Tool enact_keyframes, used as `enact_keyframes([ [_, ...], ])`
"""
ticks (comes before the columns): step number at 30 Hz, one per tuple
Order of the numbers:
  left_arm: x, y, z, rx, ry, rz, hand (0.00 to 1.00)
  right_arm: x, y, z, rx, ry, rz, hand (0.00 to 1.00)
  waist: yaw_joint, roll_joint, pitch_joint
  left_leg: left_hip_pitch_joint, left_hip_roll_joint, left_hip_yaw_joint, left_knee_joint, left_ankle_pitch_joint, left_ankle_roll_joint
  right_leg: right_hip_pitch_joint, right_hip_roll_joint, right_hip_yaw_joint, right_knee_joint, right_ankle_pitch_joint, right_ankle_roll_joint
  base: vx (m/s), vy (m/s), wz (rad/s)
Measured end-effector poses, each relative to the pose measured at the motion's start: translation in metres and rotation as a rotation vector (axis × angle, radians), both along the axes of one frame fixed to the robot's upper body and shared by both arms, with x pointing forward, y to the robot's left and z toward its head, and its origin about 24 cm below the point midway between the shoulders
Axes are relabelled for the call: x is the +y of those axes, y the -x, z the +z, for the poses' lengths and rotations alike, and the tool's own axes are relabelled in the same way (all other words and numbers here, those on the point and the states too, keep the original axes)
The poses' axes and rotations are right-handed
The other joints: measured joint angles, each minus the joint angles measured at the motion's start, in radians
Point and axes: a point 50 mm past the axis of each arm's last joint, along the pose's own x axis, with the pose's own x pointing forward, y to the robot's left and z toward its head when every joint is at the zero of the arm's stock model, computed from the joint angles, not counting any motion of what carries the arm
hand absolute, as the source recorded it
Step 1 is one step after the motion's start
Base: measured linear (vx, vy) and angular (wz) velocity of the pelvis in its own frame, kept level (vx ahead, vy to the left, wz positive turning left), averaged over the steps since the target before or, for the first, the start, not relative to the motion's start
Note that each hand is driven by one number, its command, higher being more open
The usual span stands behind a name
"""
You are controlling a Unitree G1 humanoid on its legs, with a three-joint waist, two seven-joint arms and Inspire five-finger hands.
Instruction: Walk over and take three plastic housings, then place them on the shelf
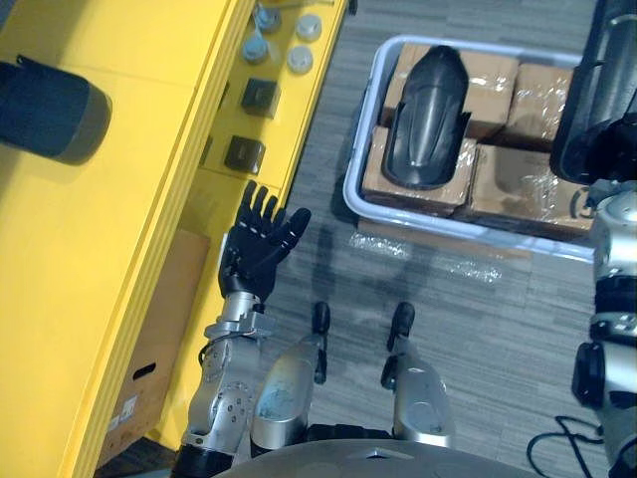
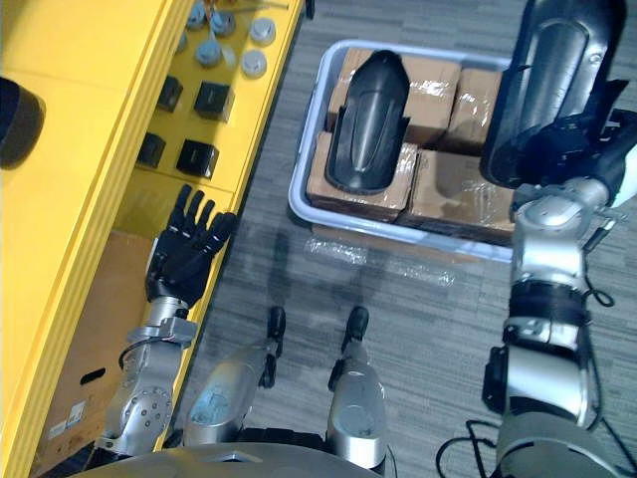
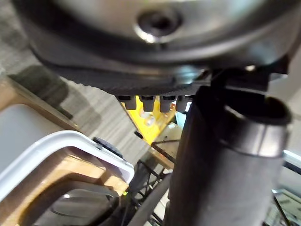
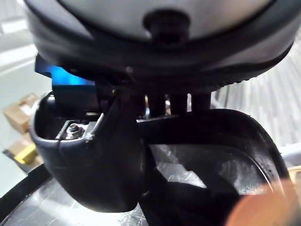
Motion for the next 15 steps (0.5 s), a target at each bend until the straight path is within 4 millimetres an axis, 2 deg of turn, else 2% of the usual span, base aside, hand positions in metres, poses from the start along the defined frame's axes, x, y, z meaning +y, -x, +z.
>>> enact_keyframes([
  [3,-0.001,-0.004,0.012,-0.044,-0.004,-0.023,1.00,0.022,0.006,-0.025,0.023,0.032,0.033,0.00,-0.009,-0.007,-0.052,0.063,0.007,0.001,-0.040,0.000,-0.004,0.055,0.010,-0.009,-0.026,0.001,0.000,0.13,-0.046,-0.02],
  [4,-0.006,-0.007,0.017,-0.059,-0.011,-0.059,1.00,0.031,0.012,-0.039,0.035,0.047,0.046,0.00,-0.010,-0.008,-0.091,0.074,0.012,0.004,-0.053,-0.001,-0.005,0.058,0.014,-0.013,-0.026,0.001,0.001,0.10,-0.012,-0.06],
  [6,-0.014,-0.013,0.024,-0.082,-0.053,-0.106,1.00,0.044,0.017,-0.048,0.032,0.071,0.073,0.00,-0.011,-0.023,-0.112,0.093,0.017,0.012,-0.063,-0.001,-0.006,0.069,0.018,-0.013,-0.027,0.002,0.002,0.07,-0.004,-0.09],
  [11,-0.038,-0.021,0.031,-0.079,-0.064,-0.244,1.00,0.070,0.021,-0.044,-0.074,0.163,0.136,0.00,-0.035,-0.051,-0.151,0.101,0.017,0.014,-0.061,-0.004,-0.007,0.078,0.017,-0.023,-0.027,0.004,0.006,0.00,0.001,-0.01],
  [15,-0.061,-0.027,0.024,-0.040,-0.077,-0.351,1.00,0.093,0.026,-0.030,-0.206,0.281,0.235,0.00,-0.038,-0.062,-0.190,0.103,0.017,0.014,-0.046,-0.007,-0.009,0.087,0.016,-0.036,-0.028,0.004,0.006,-0.07,-0.010,0.00],
])
